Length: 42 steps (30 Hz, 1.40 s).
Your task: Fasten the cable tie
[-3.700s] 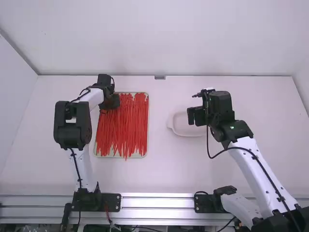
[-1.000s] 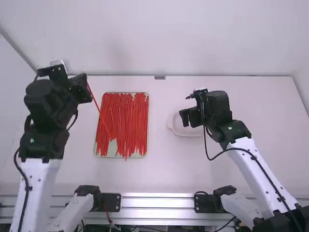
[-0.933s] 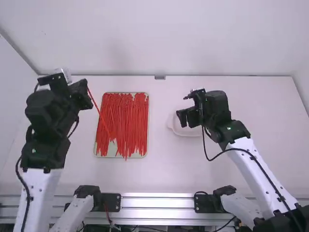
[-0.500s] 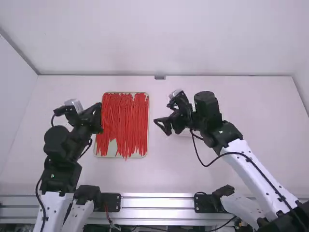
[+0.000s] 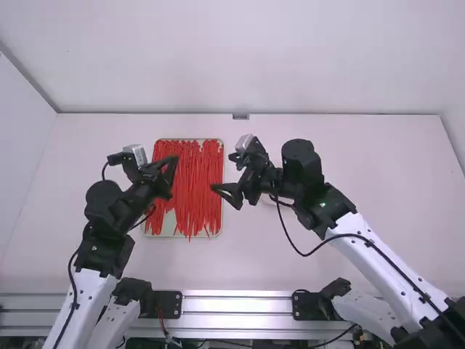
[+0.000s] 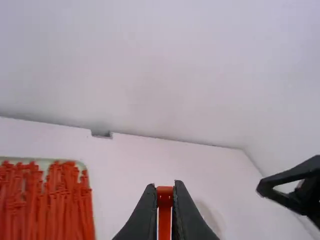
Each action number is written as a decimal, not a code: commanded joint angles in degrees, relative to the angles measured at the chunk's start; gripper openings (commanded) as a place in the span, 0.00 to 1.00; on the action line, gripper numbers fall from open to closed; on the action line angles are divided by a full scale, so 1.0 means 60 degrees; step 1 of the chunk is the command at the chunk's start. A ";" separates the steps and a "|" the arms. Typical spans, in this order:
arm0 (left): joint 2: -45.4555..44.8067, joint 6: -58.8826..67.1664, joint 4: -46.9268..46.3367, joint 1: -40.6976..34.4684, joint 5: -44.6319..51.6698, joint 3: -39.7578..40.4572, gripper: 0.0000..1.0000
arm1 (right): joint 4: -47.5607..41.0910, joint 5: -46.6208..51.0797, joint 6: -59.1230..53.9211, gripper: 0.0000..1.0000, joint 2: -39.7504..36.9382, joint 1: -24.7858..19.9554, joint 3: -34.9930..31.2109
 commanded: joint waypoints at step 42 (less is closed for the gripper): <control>0.0820 -0.1457 0.2841 -0.0404 0.1486 -0.0051 0.03 | 0.1741 0.1738 0.1392 0.00 0.1209 0.1078 0.0346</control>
